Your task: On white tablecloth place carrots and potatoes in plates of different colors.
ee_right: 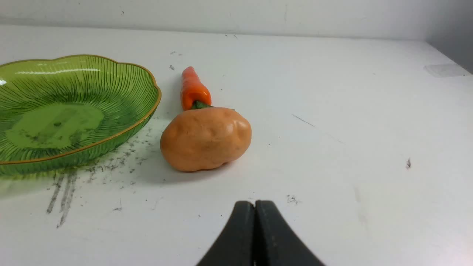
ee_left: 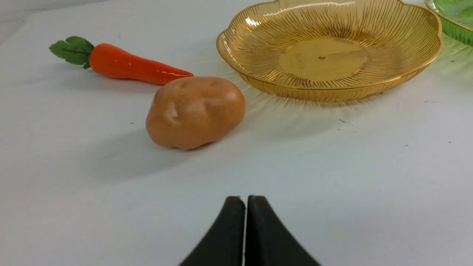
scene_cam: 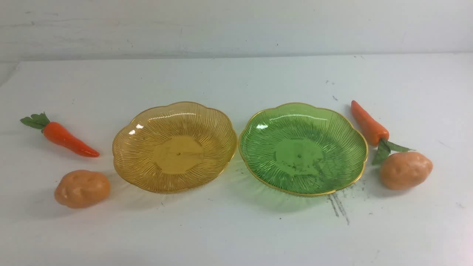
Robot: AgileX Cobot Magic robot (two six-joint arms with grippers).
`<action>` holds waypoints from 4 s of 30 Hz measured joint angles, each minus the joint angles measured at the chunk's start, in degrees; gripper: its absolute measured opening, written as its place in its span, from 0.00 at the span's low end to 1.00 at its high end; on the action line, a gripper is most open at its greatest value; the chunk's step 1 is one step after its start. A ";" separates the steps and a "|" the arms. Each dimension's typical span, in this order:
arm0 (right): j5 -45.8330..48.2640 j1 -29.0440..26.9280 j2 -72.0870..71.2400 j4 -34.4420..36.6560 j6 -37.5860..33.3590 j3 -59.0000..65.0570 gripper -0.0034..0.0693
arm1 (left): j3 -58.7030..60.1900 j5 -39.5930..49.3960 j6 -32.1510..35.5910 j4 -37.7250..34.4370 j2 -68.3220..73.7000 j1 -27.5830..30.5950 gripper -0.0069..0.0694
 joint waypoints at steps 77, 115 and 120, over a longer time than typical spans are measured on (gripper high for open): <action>16.01 0.00 25.02 48.10 -14.41 -42.16 0.02 | -34.98 -15.46 18.98 -42.32 28.92 0.00 0.09; 48.89 0.00 53.66 23.86 -12.45 -56.97 0.02 | -102.81 24.43 -16.03 0.47 119.96 11.50 0.67; 48.89 0.00 53.66 23.86 -12.26 -56.97 0.02 | -105.16 20.27 -15.74 0.20 125.75 10.49 0.88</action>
